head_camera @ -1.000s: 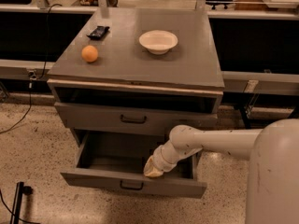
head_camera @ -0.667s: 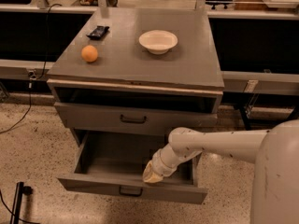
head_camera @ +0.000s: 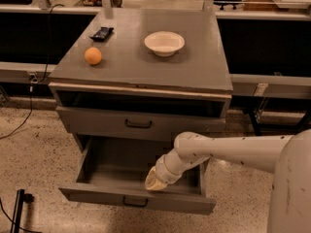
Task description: Open middle drawer
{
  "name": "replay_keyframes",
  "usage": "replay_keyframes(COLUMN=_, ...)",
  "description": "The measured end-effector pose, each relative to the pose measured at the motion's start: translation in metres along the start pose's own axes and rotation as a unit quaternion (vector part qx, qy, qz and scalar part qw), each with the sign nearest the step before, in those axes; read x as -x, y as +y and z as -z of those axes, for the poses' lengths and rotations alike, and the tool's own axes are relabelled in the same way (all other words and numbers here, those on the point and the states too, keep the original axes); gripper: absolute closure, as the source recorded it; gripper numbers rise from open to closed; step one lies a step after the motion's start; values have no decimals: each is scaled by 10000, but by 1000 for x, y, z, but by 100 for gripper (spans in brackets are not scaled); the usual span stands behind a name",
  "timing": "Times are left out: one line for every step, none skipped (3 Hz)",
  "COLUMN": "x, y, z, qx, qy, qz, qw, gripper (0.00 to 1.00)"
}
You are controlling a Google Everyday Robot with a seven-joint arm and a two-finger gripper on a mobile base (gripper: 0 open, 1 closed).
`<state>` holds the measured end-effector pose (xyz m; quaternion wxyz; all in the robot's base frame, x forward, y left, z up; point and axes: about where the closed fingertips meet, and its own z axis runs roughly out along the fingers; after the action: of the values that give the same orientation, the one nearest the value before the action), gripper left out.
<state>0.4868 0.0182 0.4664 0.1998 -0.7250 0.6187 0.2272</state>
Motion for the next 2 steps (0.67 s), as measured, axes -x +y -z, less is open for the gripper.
replay_keyframes(x=-1, y=-25, z=-10, qx=-90, qy=32, qz=3, qw=10000, gripper=100)
replay_keyframes(x=-1, y=-48, z=-48, qx=-123, qy=96, qz=29, qw=9999, gripper=100)
